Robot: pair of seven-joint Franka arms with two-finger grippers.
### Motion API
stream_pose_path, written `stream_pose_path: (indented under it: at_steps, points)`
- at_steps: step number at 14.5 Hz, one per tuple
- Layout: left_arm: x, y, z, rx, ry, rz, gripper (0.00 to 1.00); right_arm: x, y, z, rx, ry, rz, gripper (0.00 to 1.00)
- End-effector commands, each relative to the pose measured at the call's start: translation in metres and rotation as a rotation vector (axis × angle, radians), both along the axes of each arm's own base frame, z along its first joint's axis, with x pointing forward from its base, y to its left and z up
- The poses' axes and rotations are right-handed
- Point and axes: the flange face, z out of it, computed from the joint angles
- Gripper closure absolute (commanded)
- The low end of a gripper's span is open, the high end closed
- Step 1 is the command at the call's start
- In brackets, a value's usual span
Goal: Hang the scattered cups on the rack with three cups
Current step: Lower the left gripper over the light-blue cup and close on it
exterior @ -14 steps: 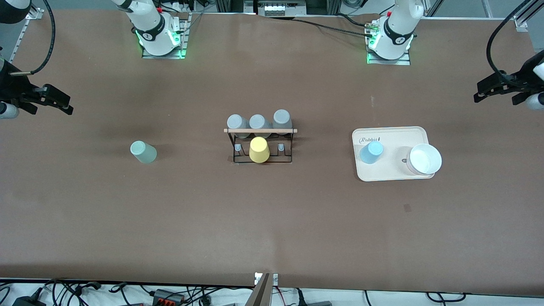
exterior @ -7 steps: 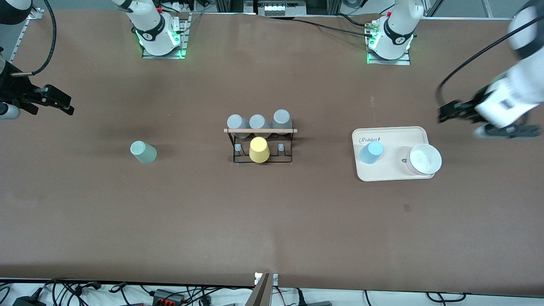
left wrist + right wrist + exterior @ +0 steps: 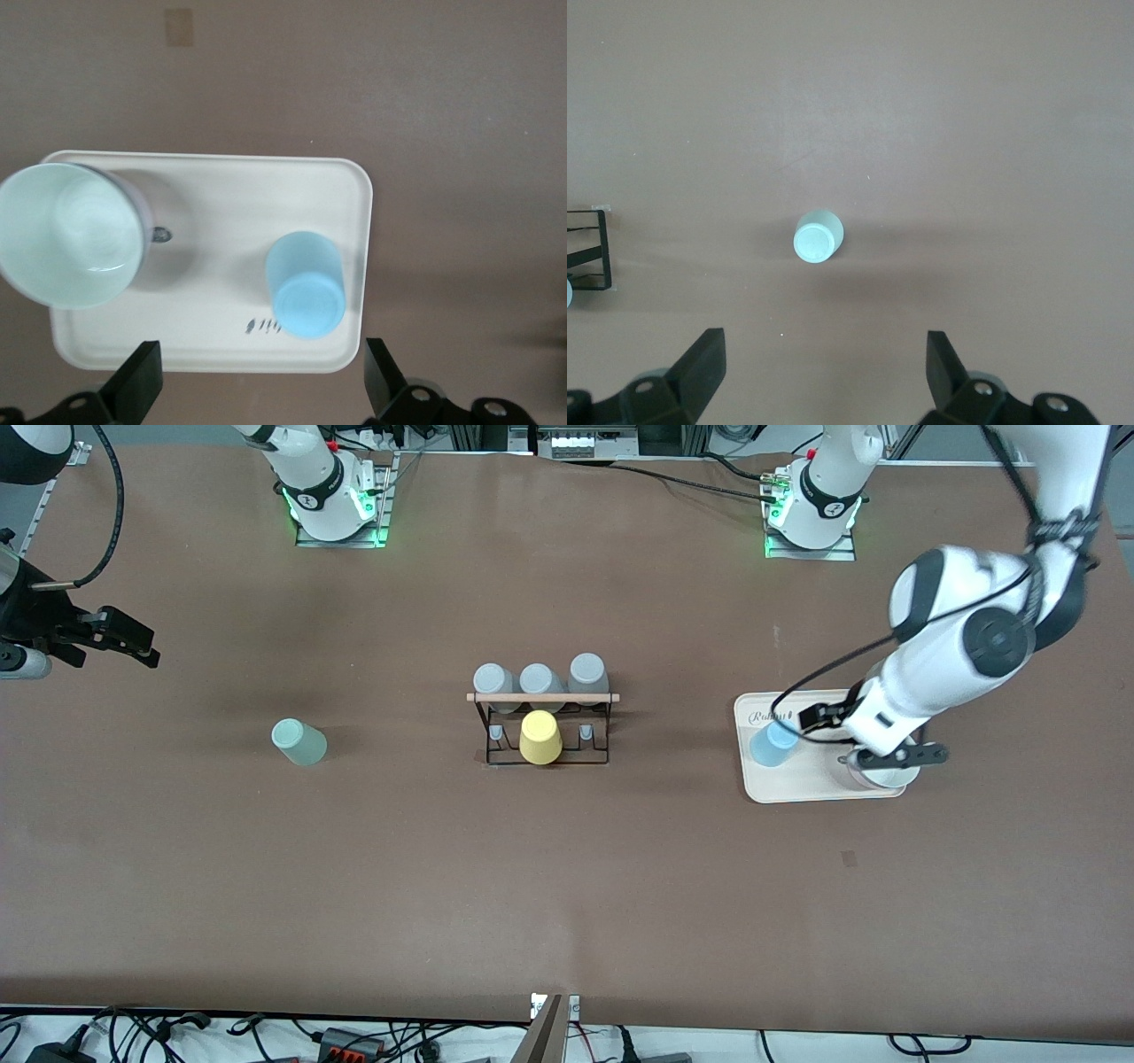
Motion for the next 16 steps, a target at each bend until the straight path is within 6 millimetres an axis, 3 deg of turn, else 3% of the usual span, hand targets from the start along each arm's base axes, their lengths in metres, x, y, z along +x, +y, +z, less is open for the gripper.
stream_pose_path:
  at_steps: [1,3,7,13,16]
  points:
    - [-0.009,-0.016,-0.046,-0.011,-0.021,0.034,0.0,-0.001,0.002,0.002,-0.004,0.005,0.017,0.0]
    - [-0.012,-0.023,-0.073,-0.01,-0.012,0.059,0.0,0.001,0.002,0.0,-0.004,0.003,0.017,0.0]
    - [-0.03,-0.027,-0.099,-0.005,-0.014,0.049,0.0,0.002,0.003,0.0,-0.006,0.002,0.019,0.0]
    - [-0.041,-0.025,-0.106,0.001,0.003,0.043,0.0,0.001,0.005,0.0,-0.006,0.003,0.024,0.0]
    - [-0.042,-0.023,-0.097,0.008,0.019,0.043,0.09,0.002,0.004,0.0,-0.007,0.001,0.024,0.0]
